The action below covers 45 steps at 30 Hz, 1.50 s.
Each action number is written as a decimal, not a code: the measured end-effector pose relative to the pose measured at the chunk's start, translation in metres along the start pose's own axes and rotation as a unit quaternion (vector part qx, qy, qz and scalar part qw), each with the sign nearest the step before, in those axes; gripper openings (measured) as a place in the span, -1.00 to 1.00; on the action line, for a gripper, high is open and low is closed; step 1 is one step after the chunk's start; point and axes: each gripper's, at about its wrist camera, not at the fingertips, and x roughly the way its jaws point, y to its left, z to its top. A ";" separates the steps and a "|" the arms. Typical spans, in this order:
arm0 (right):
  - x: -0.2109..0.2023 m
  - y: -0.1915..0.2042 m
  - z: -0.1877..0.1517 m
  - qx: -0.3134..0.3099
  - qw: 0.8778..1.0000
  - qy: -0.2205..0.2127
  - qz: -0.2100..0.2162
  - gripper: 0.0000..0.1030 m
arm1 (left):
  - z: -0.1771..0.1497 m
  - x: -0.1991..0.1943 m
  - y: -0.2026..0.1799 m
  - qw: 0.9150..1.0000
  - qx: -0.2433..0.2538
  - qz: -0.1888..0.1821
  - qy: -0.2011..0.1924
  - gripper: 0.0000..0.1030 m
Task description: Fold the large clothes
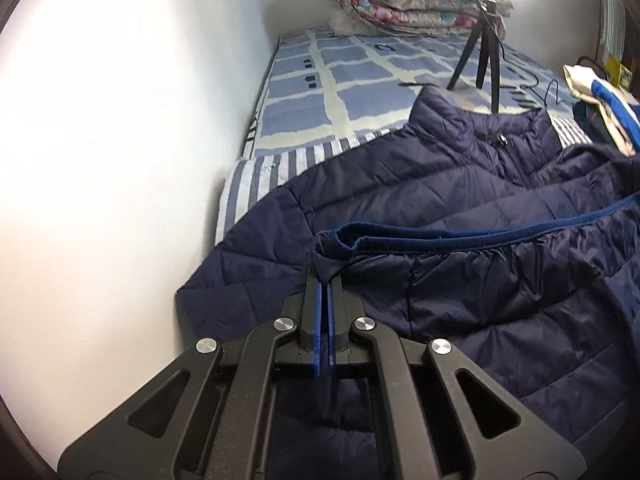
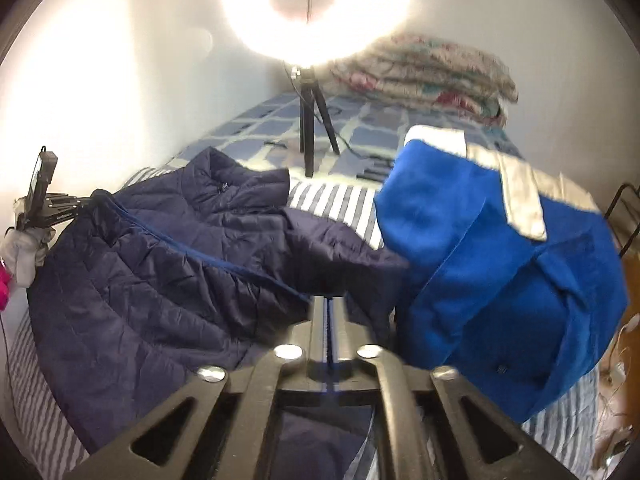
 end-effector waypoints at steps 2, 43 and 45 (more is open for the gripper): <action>0.009 -0.001 -0.004 0.003 1.000 0.004 -0.004 0.12 | -0.002 0.002 -0.002 1.000 0.000 0.000 0.001 -1.00; 0.135 0.012 0.085 -0.116 0.960 0.039 -0.250 -1.00 | 0.090 0.102 0.024 0.993 -0.006 0.120 -0.004 -1.00; 0.145 0.011 0.081 -0.126 0.957 0.055 -0.256 -1.00 | 0.088 0.106 0.024 0.993 -0.011 0.121 -0.004 -1.00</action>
